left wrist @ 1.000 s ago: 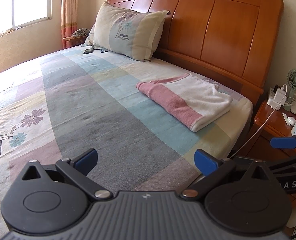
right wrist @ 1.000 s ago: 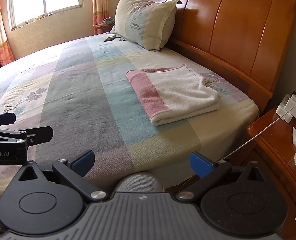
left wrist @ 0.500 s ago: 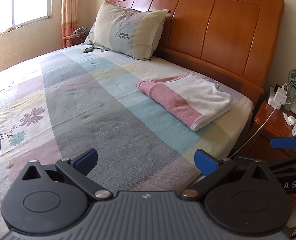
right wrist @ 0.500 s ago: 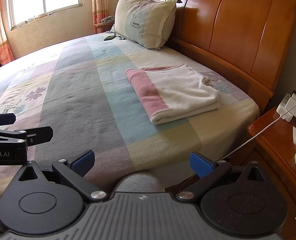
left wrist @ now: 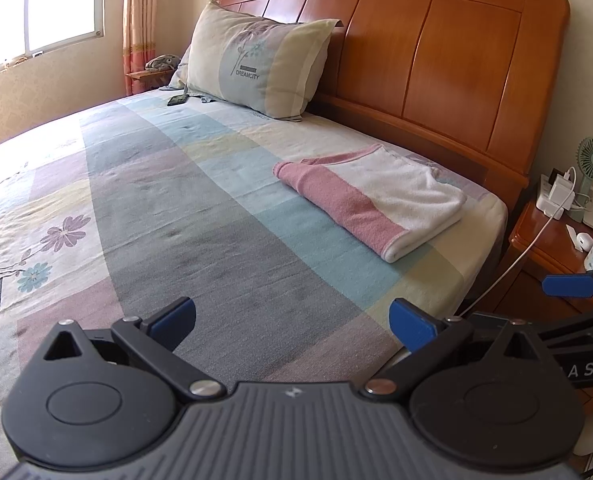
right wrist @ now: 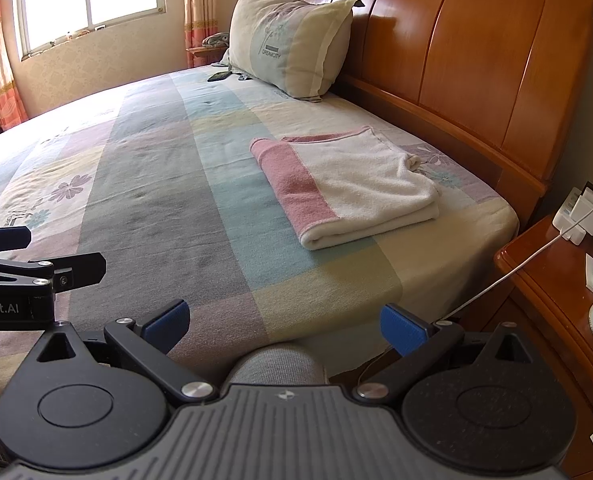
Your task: Fold clothes
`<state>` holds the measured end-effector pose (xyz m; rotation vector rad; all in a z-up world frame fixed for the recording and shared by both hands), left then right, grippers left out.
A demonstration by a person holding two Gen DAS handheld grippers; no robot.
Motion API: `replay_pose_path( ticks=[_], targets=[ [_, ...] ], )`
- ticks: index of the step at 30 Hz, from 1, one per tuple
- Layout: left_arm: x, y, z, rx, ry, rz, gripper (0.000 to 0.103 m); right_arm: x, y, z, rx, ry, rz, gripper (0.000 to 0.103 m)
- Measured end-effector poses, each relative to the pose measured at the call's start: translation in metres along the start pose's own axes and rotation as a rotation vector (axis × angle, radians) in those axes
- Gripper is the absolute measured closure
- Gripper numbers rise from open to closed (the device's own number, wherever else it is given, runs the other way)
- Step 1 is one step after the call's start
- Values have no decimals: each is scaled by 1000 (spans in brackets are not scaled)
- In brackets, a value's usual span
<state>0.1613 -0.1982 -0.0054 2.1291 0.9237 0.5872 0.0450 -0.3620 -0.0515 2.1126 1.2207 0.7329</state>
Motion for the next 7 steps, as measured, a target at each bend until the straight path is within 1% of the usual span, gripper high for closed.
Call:
replay_pose_path(
  ticks=[7],
  targets=[
    [0, 0, 0, 1, 1, 1, 1, 0, 0, 0, 2, -2, -1, 0]
  ],
)
Point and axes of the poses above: each gripper's, at about its wrist camera, not at the fingertips, and z roughly the way its jaws point, x to its left, y to its top, the point moved 2 cm from there along z, roughly the way its jaws point, and after that the axes turned 11 degrees about z, right-handed, at the moved point
